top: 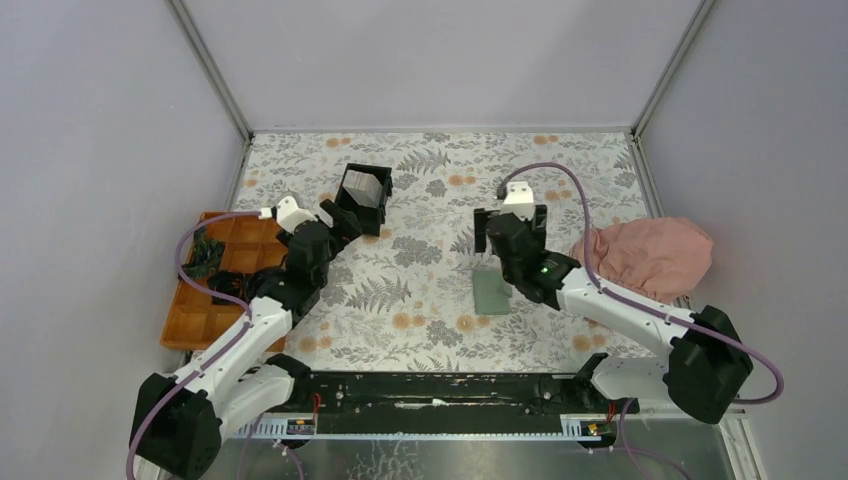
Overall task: Put the credit cards into the card holder
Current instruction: Move the storage box to the center of the board.
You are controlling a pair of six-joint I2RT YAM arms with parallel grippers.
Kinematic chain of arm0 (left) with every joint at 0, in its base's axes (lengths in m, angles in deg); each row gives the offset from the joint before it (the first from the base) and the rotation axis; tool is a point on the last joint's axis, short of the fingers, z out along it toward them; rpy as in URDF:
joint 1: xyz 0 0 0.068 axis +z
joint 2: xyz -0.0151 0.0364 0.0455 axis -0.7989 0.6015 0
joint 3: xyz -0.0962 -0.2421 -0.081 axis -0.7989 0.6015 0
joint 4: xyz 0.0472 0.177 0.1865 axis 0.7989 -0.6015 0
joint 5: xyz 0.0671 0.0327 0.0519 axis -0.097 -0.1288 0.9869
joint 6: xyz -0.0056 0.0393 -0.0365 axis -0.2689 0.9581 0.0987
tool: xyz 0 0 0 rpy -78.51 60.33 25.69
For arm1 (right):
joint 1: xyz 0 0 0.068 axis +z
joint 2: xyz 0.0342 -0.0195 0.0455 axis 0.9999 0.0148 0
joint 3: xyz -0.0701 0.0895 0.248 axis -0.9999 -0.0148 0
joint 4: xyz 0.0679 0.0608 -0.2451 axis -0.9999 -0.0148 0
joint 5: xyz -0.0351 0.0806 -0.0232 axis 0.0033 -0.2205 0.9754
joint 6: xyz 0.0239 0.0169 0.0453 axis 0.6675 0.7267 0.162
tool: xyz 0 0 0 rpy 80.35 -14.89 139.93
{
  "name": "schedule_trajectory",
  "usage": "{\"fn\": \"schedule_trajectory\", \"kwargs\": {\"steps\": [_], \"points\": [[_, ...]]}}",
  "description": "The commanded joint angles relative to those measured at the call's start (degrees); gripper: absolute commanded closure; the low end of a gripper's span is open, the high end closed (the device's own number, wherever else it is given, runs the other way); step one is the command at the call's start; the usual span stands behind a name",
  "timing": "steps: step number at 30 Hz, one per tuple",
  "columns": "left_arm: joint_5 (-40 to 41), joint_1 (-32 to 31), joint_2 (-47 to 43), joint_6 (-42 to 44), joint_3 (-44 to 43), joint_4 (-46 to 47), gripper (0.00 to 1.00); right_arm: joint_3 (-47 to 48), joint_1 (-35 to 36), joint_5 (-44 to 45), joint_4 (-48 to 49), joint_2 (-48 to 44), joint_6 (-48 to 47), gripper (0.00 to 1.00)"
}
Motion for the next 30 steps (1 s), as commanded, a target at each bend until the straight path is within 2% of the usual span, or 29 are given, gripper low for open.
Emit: {"fn": "schedule_trajectory", "kwargs": {"steps": [1, 4, 7, 8, 11, 14, 20, 30], "points": [[6.1, -2.1, 0.0, -5.1, 0.2, -3.3, 0.0, 7.6, 4.0, 10.4, 2.3, 4.4, -4.5, 0.01], [8.6, -2.7, -0.2, -6.6, 0.0, -4.3, 0.0, 11.5, 3.9, 2.3, 5.1, 9.7, -2.6, 0.02], [11.0, -2.7, -1.7, -7.3, -0.1, -5.4, 0.0, 15.2, 4.0, -6.8, 8.9, 16.0, -0.7, 0.12], [11.6, -2.7, -2.3, -7.3, 0.1, -5.3, 0.0, 16.9, 4.0, -9.7, 9.7, 18.3, -0.5, 0.19], [13.3, -2.6, -4.2, -8.1, 1.0, -5.3, 0.0, 21.5, 4.7, -14.7, 12.1, 24.4, 1.1, 0.23], [14.0, -2.7, -5.6, -8.8, 1.6, -5.9, 0.0, 25.9, 5.6, -16.3, 12.5, 30.2, 2.7, 0.24], [15.4, -2.7, -8.3, -8.3, 2.2, -8.2, 0.0, 30.3, 7.6, -19.6, 14.8, 35.5, 6.7, 0.28], [14.3, -2.7, -10.6, -9.9, 5.0, -9.4, 0.02, 41.2, 11.2, -16.8, 12.3, 45.9, 9.0, 0.28]]}}
